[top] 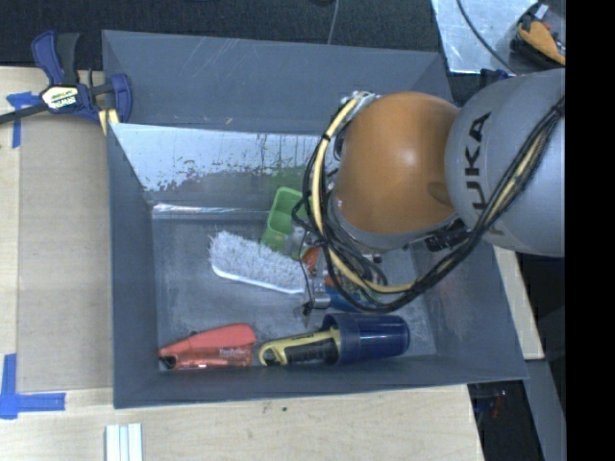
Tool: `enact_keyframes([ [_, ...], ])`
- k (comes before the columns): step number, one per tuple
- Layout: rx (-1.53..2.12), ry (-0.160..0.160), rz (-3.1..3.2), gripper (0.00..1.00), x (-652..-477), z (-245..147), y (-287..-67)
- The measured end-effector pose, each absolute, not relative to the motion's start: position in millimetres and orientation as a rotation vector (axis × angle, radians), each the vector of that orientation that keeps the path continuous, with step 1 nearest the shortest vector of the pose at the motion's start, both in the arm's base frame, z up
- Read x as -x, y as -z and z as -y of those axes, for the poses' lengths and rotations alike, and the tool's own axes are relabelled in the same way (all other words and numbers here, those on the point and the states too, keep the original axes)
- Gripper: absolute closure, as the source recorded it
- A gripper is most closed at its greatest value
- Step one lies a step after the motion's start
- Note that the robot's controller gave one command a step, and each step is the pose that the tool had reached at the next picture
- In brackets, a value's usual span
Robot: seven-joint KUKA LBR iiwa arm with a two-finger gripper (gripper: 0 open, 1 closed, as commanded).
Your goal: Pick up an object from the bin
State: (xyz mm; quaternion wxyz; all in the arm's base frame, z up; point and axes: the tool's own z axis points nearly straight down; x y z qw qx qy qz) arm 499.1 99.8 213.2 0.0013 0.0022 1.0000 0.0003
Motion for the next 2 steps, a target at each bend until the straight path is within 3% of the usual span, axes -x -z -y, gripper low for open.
enact_keyframes([
  [1, -0.007, -0.001, -3.139, 0.00, -499.1, -99.8, -213.2],
  [2, -0.065, 0.001, -3.134, 0.00, -575.5, -64.2, -198.5],
])
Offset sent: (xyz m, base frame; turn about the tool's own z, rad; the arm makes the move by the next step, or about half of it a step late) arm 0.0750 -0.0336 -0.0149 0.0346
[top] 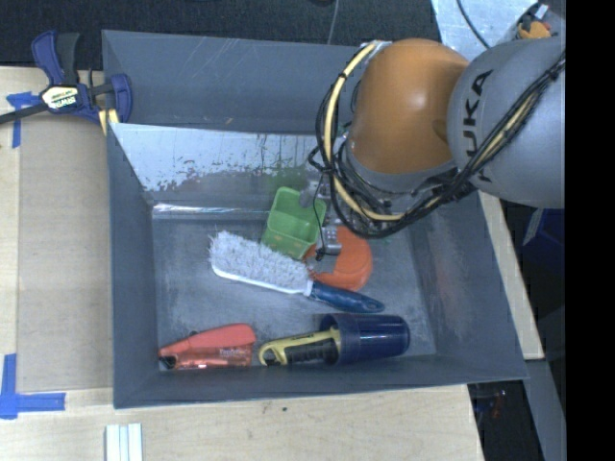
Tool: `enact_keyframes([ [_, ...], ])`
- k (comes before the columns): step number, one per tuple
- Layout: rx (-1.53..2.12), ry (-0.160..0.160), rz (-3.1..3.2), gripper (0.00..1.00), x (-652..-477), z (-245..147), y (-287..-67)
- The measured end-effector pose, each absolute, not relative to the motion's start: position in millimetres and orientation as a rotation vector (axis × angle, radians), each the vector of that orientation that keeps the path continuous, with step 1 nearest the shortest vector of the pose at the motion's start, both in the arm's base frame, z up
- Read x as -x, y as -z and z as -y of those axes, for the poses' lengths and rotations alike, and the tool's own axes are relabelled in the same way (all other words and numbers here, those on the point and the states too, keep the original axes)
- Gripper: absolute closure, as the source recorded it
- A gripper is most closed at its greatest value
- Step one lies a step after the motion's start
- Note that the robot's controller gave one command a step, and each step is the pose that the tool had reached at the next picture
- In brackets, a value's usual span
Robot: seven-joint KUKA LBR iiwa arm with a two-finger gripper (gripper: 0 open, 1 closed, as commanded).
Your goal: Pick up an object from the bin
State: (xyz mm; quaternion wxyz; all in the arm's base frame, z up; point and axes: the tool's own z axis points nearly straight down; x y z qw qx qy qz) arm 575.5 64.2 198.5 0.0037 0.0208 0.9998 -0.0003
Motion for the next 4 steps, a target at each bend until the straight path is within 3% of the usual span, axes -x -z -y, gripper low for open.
enact_keyframes([
  [1, 0.117, -0.003, -3.137, 0.00, -521.7, -184.5, -176.8],
  [2, 0.000, 0.007, -3.127, 0.00, -573.9, -97.3, -149.2],
  [3, 0.104, -0.013, -3.137, 0.00, -506.6, -210.4, -151.0],
  [4, 0.020, 0.009, -3.117, 0.00, -560.5, -81.2, -282.7],
])
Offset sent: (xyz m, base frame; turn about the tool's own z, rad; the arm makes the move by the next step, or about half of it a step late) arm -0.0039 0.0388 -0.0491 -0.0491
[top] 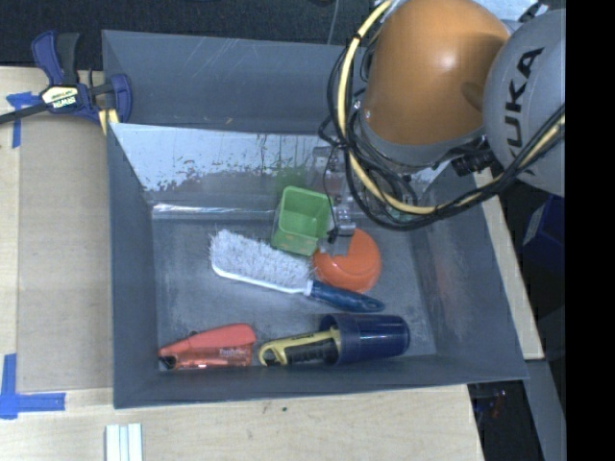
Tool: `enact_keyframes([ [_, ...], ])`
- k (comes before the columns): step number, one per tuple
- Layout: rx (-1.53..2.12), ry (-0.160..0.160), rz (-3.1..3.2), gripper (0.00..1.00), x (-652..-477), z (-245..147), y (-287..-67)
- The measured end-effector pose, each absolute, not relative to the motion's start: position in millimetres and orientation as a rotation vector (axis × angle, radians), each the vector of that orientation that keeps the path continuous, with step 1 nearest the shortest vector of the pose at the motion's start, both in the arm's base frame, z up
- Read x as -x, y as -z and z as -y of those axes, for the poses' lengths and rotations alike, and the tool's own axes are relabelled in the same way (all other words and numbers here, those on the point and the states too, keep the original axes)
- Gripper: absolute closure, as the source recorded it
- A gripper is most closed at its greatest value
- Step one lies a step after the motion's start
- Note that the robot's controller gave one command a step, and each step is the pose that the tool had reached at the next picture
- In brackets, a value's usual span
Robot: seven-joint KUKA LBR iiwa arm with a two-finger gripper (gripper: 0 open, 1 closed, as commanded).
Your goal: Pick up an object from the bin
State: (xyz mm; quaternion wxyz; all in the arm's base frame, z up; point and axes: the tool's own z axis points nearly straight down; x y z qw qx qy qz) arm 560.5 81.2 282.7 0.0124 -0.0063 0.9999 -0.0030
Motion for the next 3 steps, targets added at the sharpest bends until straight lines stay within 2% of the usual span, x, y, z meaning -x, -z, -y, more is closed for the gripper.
enact_keyframes([
  [1, 0.065, -0.005, -3.136, 0.00, -512.9, -164.5, -149.2],
  [2, 0.018, 0.005, -3.096, 0.00, -584.5, -149.0, -220.6],
  [3, 0.066, -0.008, -3.127, 0.00, -546.1, -179.9, -82.9],
])
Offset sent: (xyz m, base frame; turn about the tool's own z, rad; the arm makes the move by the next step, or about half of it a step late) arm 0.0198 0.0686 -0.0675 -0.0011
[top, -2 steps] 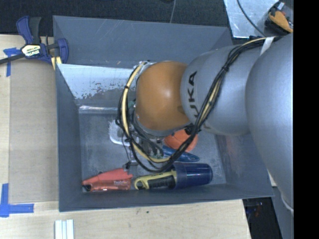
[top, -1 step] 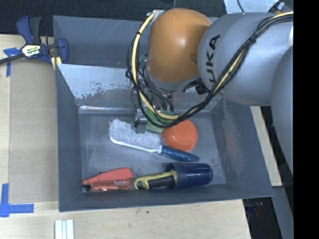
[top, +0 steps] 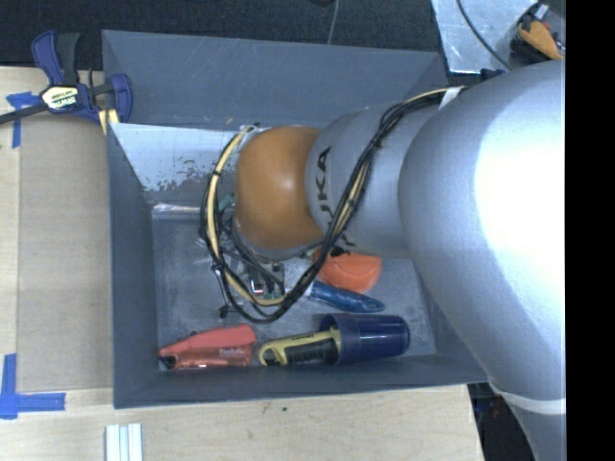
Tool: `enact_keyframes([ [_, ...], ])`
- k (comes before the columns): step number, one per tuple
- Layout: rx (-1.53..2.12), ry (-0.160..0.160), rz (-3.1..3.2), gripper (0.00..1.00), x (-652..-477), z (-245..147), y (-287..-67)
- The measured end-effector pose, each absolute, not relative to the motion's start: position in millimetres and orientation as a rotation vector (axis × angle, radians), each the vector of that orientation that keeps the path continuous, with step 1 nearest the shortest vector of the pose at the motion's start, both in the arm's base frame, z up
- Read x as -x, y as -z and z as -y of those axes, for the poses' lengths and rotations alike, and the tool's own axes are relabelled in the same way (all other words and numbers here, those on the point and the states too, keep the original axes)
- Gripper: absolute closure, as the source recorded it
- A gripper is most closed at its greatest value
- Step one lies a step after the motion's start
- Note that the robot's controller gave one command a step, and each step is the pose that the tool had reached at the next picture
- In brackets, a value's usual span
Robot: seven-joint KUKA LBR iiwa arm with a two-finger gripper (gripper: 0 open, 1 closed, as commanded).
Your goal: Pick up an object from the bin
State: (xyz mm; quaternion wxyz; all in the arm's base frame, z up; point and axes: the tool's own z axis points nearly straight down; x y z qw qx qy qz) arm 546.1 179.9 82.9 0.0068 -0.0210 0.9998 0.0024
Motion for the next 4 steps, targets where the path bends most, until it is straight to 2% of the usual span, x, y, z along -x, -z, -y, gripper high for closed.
enact_keyframes([
  [1, 0.062, -0.009, -3.133, 0.00, -549.9, -177.8, -78.9],
  [2, 0.126, -0.013, -3.120, 0.00, -560.5, -209.2, -124.0],
  [3, 0.048, -0.004, -3.127, 0.00, -569.2, -178.0, -80.8],
  [4, 0.063, 0.001, -3.136, 0.00, -561.2, -183.1, -100.4],
])
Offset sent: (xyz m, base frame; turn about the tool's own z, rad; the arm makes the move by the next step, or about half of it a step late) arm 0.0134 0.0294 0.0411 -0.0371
